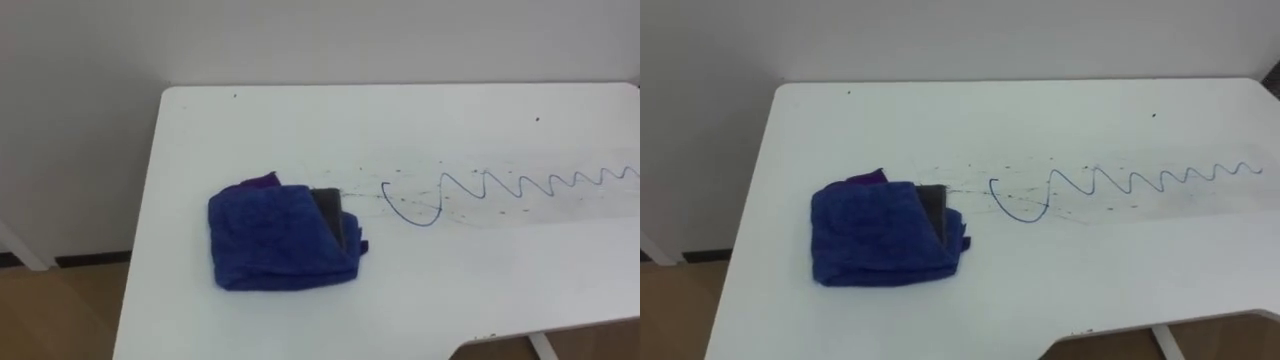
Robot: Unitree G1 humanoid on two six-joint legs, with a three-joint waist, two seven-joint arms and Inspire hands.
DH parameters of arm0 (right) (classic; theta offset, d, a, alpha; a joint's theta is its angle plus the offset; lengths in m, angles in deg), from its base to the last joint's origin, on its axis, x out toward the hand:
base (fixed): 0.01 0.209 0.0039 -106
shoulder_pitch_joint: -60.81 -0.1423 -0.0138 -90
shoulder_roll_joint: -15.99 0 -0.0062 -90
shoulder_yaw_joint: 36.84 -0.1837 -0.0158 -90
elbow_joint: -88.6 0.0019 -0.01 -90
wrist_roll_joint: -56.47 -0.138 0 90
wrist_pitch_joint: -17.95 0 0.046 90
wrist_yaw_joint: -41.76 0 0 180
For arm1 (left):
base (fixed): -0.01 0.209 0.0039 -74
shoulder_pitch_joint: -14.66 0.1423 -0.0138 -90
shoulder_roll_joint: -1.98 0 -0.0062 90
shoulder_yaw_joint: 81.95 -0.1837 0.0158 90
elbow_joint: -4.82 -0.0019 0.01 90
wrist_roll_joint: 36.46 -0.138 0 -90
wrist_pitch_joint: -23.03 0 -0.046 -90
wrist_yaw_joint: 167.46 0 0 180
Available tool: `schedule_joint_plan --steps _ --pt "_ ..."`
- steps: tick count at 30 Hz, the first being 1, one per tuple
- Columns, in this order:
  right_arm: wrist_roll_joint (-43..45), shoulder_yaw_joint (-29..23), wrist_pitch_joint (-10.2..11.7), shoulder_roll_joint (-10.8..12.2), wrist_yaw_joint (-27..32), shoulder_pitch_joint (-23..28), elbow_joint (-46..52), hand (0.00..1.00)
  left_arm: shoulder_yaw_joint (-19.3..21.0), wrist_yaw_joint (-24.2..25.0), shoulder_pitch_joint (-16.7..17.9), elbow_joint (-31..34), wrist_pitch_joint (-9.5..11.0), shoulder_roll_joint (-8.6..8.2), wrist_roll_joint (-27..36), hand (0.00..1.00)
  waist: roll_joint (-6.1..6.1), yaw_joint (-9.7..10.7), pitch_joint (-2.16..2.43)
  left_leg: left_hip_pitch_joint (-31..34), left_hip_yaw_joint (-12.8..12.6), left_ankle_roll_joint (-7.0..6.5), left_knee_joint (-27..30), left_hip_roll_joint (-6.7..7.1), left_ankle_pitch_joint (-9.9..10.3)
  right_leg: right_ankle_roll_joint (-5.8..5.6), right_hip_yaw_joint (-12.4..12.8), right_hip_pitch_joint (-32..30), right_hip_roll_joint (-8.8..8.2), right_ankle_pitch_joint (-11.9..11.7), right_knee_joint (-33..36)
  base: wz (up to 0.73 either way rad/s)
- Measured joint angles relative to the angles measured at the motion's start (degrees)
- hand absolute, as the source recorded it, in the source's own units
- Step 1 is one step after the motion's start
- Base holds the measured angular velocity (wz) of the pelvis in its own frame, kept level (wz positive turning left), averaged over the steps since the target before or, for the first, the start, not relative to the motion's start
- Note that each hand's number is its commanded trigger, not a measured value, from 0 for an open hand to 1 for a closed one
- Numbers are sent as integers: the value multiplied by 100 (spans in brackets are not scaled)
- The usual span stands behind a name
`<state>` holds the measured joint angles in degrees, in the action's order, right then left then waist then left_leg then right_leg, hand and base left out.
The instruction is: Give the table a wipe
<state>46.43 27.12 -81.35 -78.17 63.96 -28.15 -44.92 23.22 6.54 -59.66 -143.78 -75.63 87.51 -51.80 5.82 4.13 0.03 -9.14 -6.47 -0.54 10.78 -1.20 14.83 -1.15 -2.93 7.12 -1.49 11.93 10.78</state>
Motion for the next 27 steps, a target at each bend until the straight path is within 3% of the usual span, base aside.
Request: schedule_joint_plan --steps 2,5,7,10,11,13,14,17,21,27 --pt "380 26 -135 3 242 -120 480 0 -90 0 -54 14 57 1 -5 0 -58 -23 13 103 4 0 57 -10 0 5 -21 -96 2 -36 2 -3" --pt "1030 534 -131 9 350 17 1867 0 -218 5 -49 7 65 -26 3 0 -158 -143 -36 172 -94 -1 50 -27 -5 13 65 -259 19 -49 115 -28" --pt "1504 919 -79 9 416 12 2662 0 -334 4 -15 2 55 -3 -4 0 -185 -214 -30 163 -100 0 50 -32 -5 15 59 -248 25 -52 132 -15" --pt "2019 1583 215 5 447 -308 3476 0 -714 -1 -95 3 90 9 -2 0 -148 -366 -39 149 -89 0 63 -31 -6 15 35 -249 23 -53 139 9" --pt "2304 1800 254 7 410 -423 3692 0 -861 2 -114 3 135 6 -26 0 -169 -500 -61 158 -64 0 77 -33 -6 12 36 -240 27 -59 132 6" --pt "2749 2078 273 24 286 -454 4132 0 -916 6 -109 3 179 -27 -54 0 -132 -746 -35 164 -24 0 84 -35 -6 10 -26 -204 23 -69 92 12" --pt "2934 2258 393 25 181 -483 4351 0 -933 6 -109 -1 179 -32 -53 0 -115 -808 -34 170 39 0 92 -34 -6 10 -88 -190 18 -70 84 24" --pt "3416 2788 585 30 -71 -788 4535 0 -1017 3 -118 -117 186 -24 -45 0 -131 -944 -44 187 149 0 98 -24 -6 9 -242 -160 -7 -70 72 24" --pt "4129 3615 668 89 -426 -907 4660 0 -1344 15 -150 -111 209 29 -21 0 -162 -1199 -50 268 235 0 112 -20 -6 9 -379 -154 -18 -70 63 12" --pt "4682 4475 670 263 -1200 -905 4613 0 -1360 78 -252 72 246 21 -50 0 -161 -1298 -38 410 439 0 172 0 -6 7 -605 -144 -43 -73 -26 18"
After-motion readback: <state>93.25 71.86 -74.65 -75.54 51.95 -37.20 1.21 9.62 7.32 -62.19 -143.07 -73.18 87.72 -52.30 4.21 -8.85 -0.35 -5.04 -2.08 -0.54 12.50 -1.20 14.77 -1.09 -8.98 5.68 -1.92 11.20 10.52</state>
